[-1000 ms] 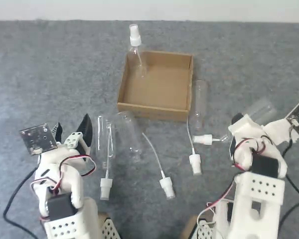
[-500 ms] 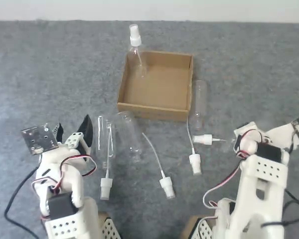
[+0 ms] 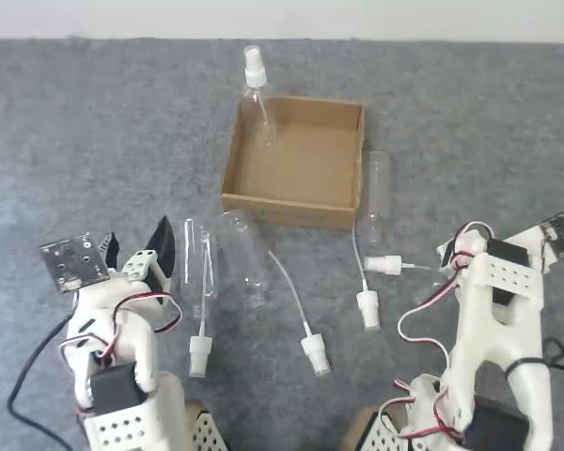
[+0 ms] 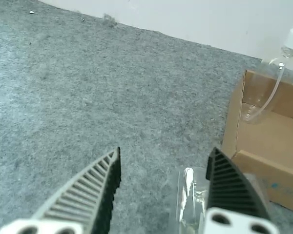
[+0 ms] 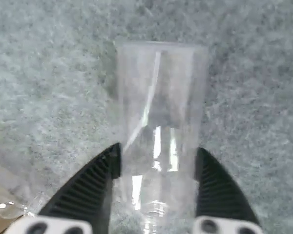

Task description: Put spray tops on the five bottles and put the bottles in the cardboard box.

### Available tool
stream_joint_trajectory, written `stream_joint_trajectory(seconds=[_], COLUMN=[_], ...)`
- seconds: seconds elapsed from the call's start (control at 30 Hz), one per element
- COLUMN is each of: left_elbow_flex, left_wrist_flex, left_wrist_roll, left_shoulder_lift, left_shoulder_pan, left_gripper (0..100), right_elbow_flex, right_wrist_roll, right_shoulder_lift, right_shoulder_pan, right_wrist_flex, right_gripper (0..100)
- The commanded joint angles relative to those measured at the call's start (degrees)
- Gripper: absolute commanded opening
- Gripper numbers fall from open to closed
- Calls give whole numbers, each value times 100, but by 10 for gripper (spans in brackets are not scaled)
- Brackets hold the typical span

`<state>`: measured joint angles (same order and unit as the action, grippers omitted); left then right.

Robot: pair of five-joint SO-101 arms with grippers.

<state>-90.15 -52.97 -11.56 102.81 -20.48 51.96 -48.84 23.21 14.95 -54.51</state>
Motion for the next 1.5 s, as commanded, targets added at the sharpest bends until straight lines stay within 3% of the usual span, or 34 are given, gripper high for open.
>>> stream_joint_trajectory(seconds=[0.0, 0.23, 0.43, 0.53, 0.87, 1.2, 1.47], left_elbow_flex=[57, 57, 57, 48, 48, 48, 48], left_wrist_flex=[53, 53, 53, 53, 53, 53, 53], left_wrist_roll=[44, 44, 44, 44, 53, 53, 53], left_shoulder_lift=[-62, -62, -62, -62, -62, -62, -62], left_shoulder_pan=[-35, -35, -35, -35, -35, -35, -35], left_gripper=[269, 269, 269, 269, 269, 269, 269], right_elbow_flex=[-615, -1793, -2277, -2462, -2884, -2875, -2620], right_wrist_roll=[-44, -53, 18, 580, 3877, 8554, 11024], right_shoulder_lift=[40, 4, 40, 40, -22, -22, -22], right_shoulder_pan=[-57, -418, -620, -673, -620, -620, -611], right_wrist_flex=[-497, -1930, -2510, -2844, -3530, -3547, -3521], right_gripper=[314, 308, 308, 308, 307, 309, 310])
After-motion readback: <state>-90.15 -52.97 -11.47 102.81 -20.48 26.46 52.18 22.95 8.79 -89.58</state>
